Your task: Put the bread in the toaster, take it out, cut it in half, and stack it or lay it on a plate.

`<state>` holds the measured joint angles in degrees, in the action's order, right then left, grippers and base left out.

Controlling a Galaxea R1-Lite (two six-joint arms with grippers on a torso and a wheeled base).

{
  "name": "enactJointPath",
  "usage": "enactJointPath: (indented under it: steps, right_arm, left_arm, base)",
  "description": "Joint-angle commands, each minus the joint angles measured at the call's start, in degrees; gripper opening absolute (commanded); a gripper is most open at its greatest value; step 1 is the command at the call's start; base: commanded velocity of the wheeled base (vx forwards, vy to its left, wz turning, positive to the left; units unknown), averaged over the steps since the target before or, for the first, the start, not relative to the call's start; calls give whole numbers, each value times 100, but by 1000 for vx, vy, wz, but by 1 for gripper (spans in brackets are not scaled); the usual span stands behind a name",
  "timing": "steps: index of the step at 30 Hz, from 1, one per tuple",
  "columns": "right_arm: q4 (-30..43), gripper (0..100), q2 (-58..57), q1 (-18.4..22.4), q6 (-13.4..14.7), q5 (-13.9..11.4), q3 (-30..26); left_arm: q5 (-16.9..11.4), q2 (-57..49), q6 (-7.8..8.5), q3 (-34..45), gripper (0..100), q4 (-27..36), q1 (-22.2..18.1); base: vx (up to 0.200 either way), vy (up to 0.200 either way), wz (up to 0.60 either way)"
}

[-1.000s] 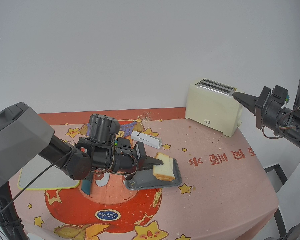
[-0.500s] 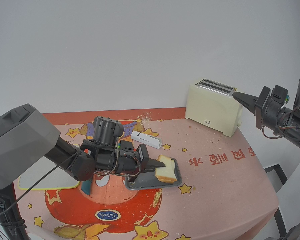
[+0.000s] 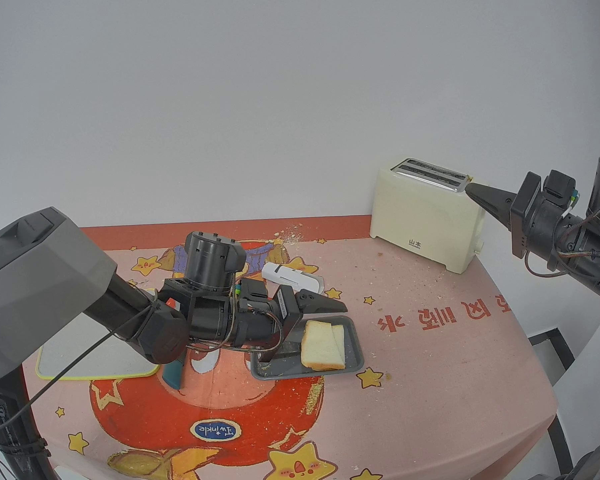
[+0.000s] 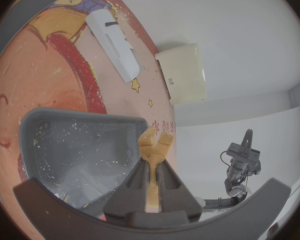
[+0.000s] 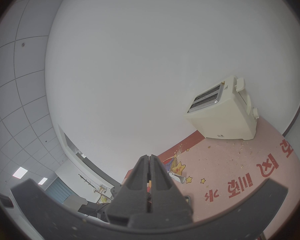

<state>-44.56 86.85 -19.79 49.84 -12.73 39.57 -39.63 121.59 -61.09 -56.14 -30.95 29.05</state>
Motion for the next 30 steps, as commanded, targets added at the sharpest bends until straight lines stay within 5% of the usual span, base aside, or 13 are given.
enactJointPath:
  steps: [1,17,30]
  right_arm:
    - [0,0,-1,1,0,-2,-2]
    - [0,0,-10,-8,0,-2,-11]
    - [0,0,-10,1,-18,7,-11]
  left_arm:
    - [281,-215,9,15,100,371,83]
    - [1098,-689,71,15,100,669,101]
    - [1195,-1955,88,129,100,1566,83]
  base:
    - [0,0,0]
    - [0,0,0]
    - [0,0,0]
